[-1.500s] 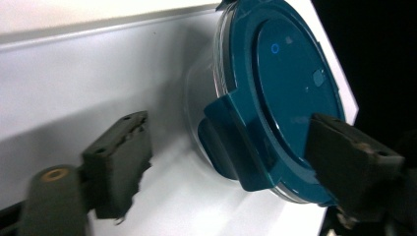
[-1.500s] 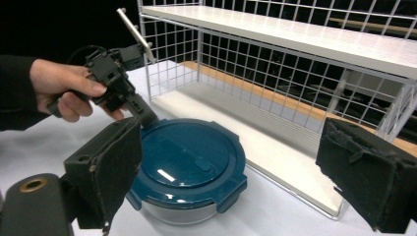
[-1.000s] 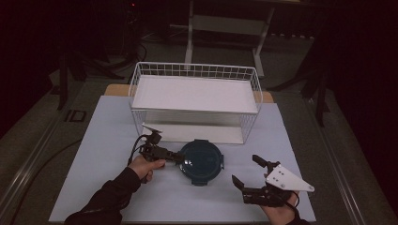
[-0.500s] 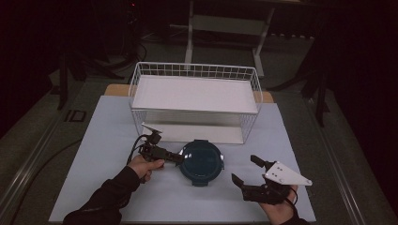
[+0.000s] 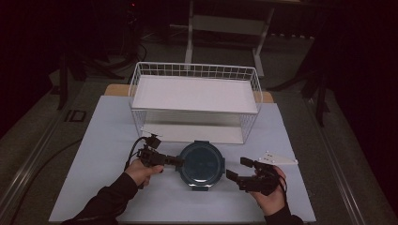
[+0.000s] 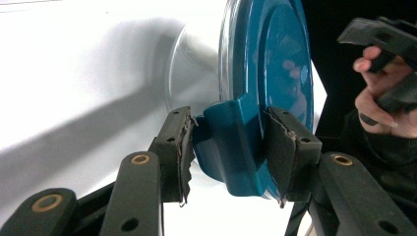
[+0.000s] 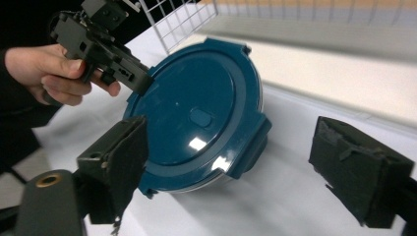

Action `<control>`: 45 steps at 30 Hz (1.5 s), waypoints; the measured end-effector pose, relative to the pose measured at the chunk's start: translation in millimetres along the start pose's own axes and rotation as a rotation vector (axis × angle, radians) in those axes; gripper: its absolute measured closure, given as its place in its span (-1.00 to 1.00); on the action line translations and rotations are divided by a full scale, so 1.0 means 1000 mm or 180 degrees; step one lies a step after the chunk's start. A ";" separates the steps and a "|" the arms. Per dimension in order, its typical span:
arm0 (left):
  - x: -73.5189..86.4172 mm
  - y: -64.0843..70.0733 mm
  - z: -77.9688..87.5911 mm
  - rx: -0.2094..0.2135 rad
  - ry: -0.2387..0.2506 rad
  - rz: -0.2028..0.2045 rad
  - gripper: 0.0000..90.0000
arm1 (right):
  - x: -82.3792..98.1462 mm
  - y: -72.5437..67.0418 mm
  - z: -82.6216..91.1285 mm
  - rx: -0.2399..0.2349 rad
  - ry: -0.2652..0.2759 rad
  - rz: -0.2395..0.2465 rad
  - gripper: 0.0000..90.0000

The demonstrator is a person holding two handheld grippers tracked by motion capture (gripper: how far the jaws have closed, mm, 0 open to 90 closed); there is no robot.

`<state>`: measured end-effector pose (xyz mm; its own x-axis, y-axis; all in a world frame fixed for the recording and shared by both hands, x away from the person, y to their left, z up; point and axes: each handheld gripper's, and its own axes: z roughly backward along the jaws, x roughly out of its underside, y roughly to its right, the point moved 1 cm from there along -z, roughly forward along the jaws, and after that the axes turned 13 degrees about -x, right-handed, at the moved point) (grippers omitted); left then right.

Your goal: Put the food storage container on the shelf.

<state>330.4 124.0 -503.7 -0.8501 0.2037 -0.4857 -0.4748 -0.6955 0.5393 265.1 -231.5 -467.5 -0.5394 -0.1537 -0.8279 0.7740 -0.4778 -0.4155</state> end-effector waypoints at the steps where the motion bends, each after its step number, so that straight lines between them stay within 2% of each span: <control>1: 0.001 0.000 0.000 -0.0002 0.0013 -0.0020 0.23 | 0.000 0.003 -0.002 -0.0052 -0.0021 -0.0068 -0.64; 8: 0.005 0.005 0.002 -0.0019 0.0105 -0.0151 0.24 | 0.003 0.025 -0.018 -0.0297 -0.0136 -0.0552 -0.51; 12: 0.007 0.007 0.004 -0.0026 0.0117 -0.0221 0.25 | 0.007 0.035 -0.026 -0.0343 -0.0250 -0.0735 -0.40; 18: 0.009 0.011 0.006 -0.0043 0.0137 -0.0311 0.26 | 0.012 0.042 -0.032 -0.0434 -0.0319 -0.0885 -0.09; 25: 0.012 0.010 0.005 0.0041 0.0160 -0.0274 0.26 | 0.015 0.044 -0.033 -0.0696 -0.0342 -0.1056 0.19; 32: 0.017 0.011 0.004 0.0062 0.0218 -0.0277 0.25 | 0.017 0.043 -0.032 -0.0764 -0.0370 -0.1123 0.23; 37: 0.019 0.010 0.002 0.0069 0.0277 -0.0169 0.24 | 0.019 0.044 -0.032 -0.0776 -0.0340 -0.1220 0.24; 42: 0.022 0.008 0.003 0.0079 0.0296 -0.0117 0.24 | 0.018 0.043 -0.034 -0.0762 -0.0288 -0.1302 0.25; 45: 0.024 0.011 0.004 0.0036 0.0320 -0.0101 0.25 | 0.019 0.043 -0.034 -0.0760 -0.0262 -0.1355 0.25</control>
<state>304.2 123.6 -506.6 -0.8076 0.1550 -0.5689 -0.5042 -0.6819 0.5299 299.3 -226.0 -513.9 -0.8411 -0.0604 -0.5374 0.5284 -0.3031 -0.7930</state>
